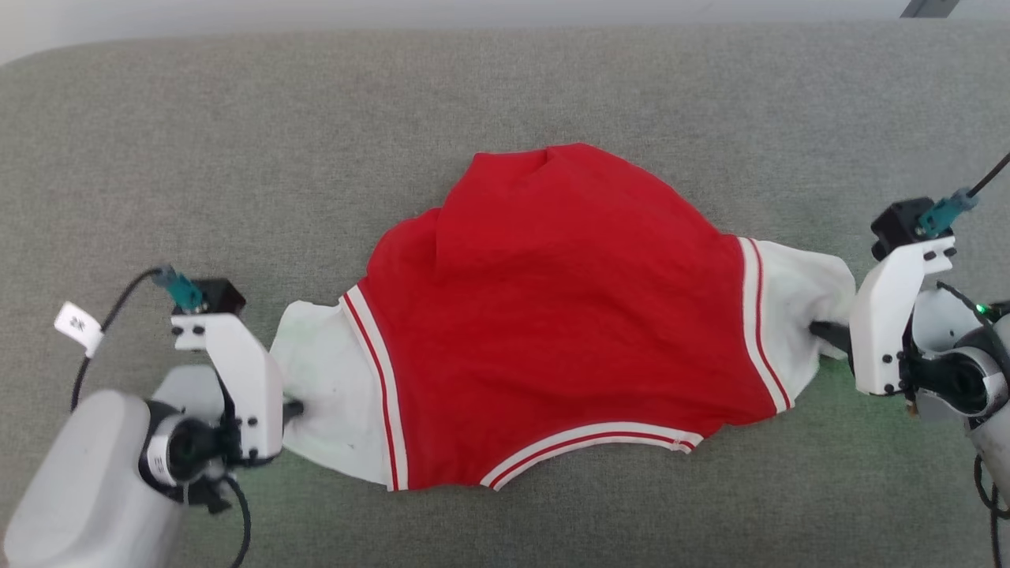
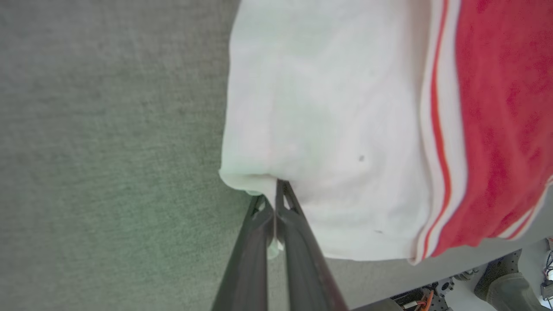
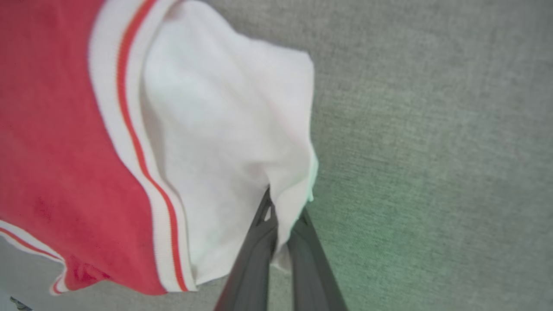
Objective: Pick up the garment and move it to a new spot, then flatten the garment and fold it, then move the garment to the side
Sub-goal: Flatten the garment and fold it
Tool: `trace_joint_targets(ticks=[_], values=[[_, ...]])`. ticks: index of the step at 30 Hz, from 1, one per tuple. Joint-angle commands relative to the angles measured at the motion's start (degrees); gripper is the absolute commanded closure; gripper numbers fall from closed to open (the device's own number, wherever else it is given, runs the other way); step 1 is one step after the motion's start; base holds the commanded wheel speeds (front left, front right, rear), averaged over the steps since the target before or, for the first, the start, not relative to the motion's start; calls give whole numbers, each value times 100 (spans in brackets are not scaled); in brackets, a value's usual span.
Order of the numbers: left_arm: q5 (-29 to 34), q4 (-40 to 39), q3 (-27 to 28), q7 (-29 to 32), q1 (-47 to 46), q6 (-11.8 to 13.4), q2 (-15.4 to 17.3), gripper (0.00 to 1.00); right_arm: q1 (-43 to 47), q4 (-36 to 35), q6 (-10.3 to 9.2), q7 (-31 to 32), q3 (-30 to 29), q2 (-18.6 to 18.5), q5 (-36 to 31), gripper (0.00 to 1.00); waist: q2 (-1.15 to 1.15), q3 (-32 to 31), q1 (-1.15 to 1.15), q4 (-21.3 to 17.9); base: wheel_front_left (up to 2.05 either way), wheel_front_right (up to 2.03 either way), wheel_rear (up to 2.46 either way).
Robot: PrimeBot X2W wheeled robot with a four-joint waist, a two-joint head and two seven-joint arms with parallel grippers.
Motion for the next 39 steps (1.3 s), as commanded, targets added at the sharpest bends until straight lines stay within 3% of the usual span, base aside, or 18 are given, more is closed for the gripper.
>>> trace_joint_targets(ticks=[1,9,17,29,35,39], values=[[-29,-55,36,-21,-166,-33,-5,100,-39,-161,0,-97,-6,-50,99,100,0,-73,0,-2,0,0,0],[-61,-783,315,269,-986,86,340,100,-343,-1090,0,-218,-424,-193,580,100,0,-444,0,-86,0,0,0],[-50,-1022,448,460,-2165,112,448,100,-937,-1511,0,-2,-919,134,740,100,0,-931,0,-158,0,0,0],[145,-237,354,289,-3704,-54,282,100,-2025,-1319,0,101,-1490,773,472,100,0,-1354,0,-214,0,0,0],[187,240,308,153,-4281,-180,205,100,-2563,-1069,0,146,-1583,1076,189,100,0,-1366,0,-233,0,0,0],[220,476,241,-2,-4589,-261,111,100,-2901,-791,0,-148,-1605,1196,-185,100,0,-1210,0,-207,0,0,0]])
